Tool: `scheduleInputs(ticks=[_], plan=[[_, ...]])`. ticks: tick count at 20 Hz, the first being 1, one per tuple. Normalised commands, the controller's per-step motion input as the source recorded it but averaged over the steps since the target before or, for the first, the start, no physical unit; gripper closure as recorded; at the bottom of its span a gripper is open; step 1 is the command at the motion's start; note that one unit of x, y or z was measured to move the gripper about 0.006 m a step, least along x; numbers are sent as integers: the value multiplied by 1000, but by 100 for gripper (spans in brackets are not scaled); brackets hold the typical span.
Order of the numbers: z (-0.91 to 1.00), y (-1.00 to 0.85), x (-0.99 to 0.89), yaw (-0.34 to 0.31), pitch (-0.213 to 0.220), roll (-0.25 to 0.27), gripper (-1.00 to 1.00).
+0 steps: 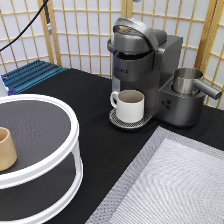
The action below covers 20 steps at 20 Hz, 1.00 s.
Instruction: Make coffee
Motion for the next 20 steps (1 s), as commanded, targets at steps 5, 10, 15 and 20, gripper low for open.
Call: scheduleInputs(ticks=[5,10,15,20], plan=[[-254,-191,270,-70,17,-16,-100],[-386,-79,62,-42,35,-78,-100],[-392,-41,34,-14,18,-97,-100],[-300,-433,-79,0,13,-35,-100]])
